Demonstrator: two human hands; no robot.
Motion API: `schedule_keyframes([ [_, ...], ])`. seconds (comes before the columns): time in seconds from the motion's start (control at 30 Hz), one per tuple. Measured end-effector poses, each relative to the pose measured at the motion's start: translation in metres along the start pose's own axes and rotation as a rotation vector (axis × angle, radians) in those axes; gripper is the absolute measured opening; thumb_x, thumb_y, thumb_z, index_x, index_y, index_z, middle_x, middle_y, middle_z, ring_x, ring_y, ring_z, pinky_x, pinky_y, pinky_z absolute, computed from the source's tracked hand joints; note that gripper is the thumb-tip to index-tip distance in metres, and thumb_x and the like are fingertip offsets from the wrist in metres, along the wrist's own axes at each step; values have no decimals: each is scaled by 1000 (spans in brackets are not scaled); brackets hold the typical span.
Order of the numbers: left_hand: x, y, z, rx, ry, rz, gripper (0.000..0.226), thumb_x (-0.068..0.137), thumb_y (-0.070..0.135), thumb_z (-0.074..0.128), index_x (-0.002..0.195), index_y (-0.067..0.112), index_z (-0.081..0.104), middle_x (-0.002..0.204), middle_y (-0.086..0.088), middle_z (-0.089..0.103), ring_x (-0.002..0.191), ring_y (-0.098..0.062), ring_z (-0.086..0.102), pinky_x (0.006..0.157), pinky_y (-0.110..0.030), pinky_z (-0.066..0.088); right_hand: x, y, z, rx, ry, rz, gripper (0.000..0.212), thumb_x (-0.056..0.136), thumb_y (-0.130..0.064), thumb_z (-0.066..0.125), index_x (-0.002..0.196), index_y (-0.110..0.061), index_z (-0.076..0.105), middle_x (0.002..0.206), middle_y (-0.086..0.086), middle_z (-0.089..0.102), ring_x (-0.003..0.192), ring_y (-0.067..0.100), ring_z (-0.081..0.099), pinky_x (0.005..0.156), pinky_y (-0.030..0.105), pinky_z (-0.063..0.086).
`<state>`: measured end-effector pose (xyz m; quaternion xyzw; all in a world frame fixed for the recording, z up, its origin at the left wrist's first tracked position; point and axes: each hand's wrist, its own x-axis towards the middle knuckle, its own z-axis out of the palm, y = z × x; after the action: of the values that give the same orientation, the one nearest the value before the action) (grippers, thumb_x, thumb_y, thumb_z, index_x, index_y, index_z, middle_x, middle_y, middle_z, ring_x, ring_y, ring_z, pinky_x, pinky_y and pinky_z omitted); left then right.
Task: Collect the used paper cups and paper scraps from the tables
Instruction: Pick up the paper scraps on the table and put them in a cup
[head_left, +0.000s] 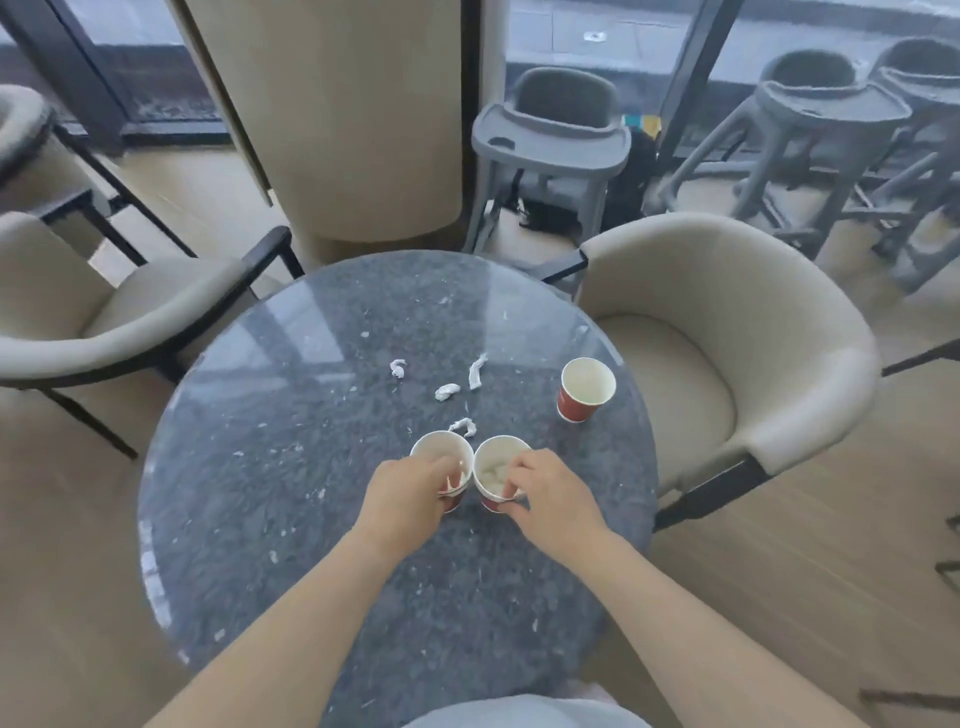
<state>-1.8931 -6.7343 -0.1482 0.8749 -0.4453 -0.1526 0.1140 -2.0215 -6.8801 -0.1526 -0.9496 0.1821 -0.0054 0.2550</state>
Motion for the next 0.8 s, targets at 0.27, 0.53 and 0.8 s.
schedule_keyframes([
  [0.27,-17,-4,2,-65,36,-9,19,82,29,61,99,21,58,102,6,62,92,-21,59,72,-31,41,3,-3,12,-8,-77,-62,20,78,-30,69,94,-20,64,106,-4,57,99,20,48,79,30,41],
  [0.53,-27,-13,-9,-250,154,-39,10,84,34,60,91,28,59,82,15,56,83,-13,56,70,-31,45,-9,-23,-1,27,19,26,15,81,-30,66,94,-24,64,104,-8,58,101,16,46,83,28,40],
  [0.8,-12,-12,-11,-360,210,-56,16,84,29,59,100,30,57,95,12,55,90,-11,51,73,-31,45,6,-27,-25,14,64,29,15,81,-26,65,95,-21,61,101,-7,57,98,13,46,82,20,34],
])
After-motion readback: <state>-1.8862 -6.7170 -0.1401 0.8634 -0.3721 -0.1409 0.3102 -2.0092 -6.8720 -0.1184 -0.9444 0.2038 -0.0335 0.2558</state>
